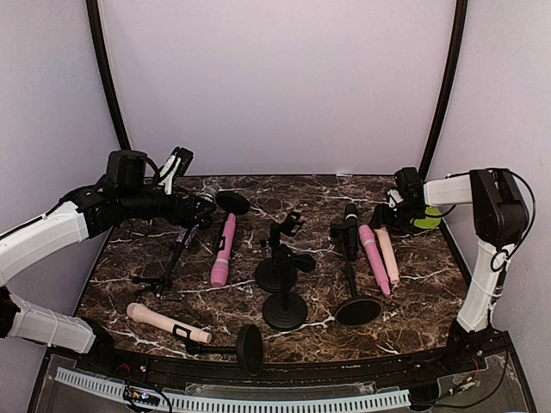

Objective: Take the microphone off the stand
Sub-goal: Place the microphone at the center of the board.

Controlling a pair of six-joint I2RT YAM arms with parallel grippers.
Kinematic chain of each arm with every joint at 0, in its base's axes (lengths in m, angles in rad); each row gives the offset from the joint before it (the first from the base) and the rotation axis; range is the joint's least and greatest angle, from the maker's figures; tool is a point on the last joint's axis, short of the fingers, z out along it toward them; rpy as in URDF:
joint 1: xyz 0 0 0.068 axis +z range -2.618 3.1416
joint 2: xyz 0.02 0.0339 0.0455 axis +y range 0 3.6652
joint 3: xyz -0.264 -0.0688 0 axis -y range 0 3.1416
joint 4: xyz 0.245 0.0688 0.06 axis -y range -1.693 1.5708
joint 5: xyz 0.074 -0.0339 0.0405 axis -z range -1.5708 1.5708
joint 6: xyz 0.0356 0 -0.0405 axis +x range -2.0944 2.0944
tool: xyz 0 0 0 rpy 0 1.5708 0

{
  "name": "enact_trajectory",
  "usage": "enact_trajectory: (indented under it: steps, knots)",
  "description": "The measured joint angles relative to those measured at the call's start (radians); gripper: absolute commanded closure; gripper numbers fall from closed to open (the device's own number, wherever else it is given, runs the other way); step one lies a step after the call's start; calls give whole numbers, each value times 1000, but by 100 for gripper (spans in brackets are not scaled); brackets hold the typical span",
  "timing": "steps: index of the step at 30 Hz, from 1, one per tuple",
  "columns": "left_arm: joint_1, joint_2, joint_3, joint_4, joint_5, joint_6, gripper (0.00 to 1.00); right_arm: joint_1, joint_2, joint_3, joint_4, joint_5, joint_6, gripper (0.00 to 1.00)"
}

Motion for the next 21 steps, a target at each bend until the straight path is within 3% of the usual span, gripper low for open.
enact_trajectory:
  steps: [6, 14, 21]
  knots:
    - [0, -6, -5, 2, -19, 7, 12, -7, -50, -4, -26, 18, -1, 25]
    - [0, -132, -83, 71, -57, 7, 11, 4, -354, -23, -71, 23, 5, 22]
    - [0, -139, -85, 93, -92, 7, 11, 195, -506, -167, -71, -5, 90, 21]
